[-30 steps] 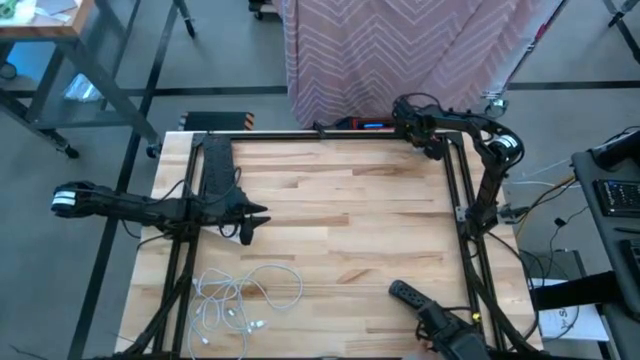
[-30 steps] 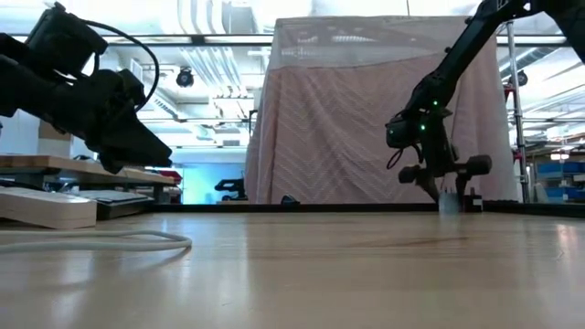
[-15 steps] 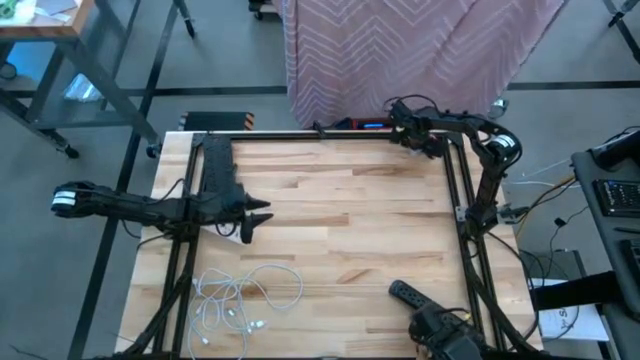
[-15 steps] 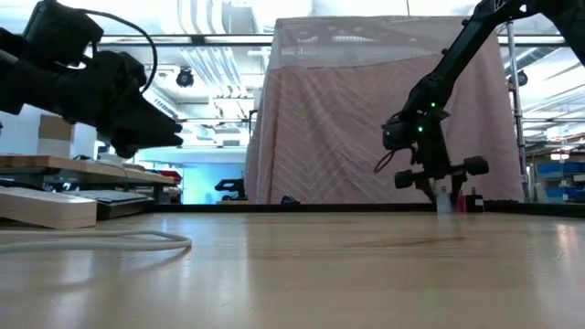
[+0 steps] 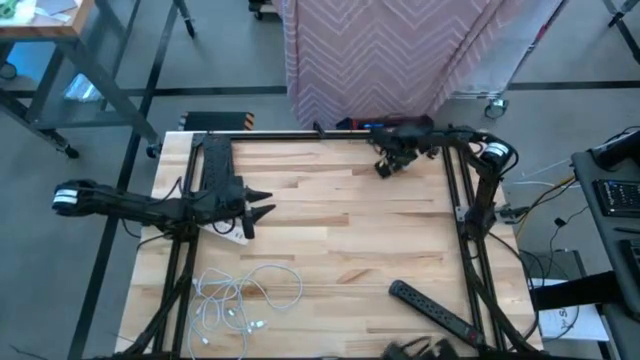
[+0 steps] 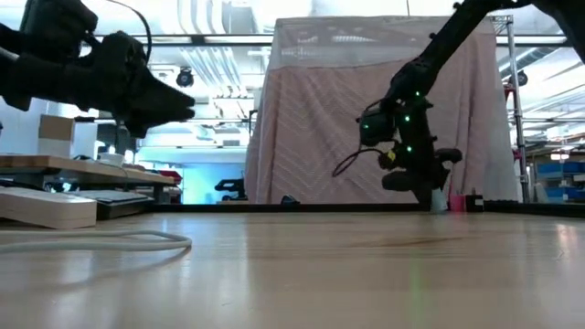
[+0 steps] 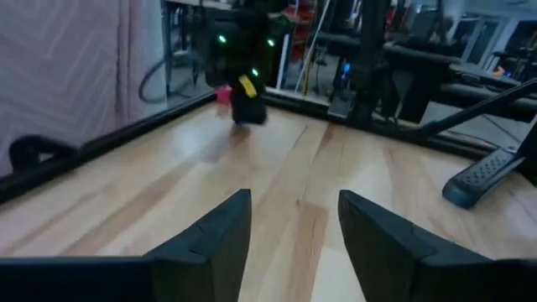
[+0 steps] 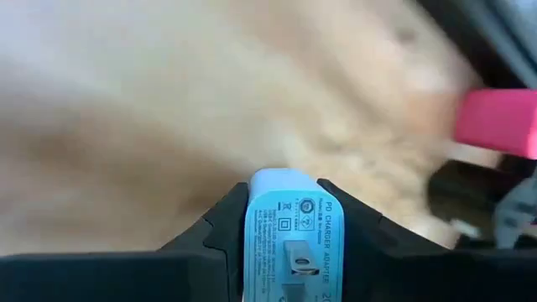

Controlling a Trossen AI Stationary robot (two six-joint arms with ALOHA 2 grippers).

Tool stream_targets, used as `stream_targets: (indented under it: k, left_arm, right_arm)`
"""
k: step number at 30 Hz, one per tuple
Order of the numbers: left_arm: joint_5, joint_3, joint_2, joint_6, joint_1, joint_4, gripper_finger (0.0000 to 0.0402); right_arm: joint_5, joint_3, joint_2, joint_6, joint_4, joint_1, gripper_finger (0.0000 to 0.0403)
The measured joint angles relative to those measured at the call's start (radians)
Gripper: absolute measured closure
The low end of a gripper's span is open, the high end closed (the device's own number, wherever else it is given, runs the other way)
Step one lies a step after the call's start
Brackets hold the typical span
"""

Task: Insert USB
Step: Insert the white USB cable into the white charger adapter

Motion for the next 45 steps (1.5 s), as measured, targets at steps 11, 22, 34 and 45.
stream_targets:
  k: [11,22,34,45]
  left_arm:
    - [0.016,0.022,0.13,-0.105,-0.01,-0.018,0.0287]
    - [0.04,0.583,0.243,-0.452,-0.308,-1.065,0.0287]
    - [0.099,1.104,0.733,-1.094,-0.796,-1.439,0.0249]
    - [0.103,1.262,1.098,-1.313,-0.941,-1.447,0.0253]
  right_arm:
    - [-0.127,-0.269,-0.382,-0.005,0.209,0.529,0.0298]
    - [0.108,-0.428,-0.472,0.066,0.382,0.979,0.0298]
    - [0.293,-0.429,-0.372,-0.036,0.728,1.174,0.0298]
    - [0.201,-0.419,-0.206,-0.119,1.124,1.238,0.0298]
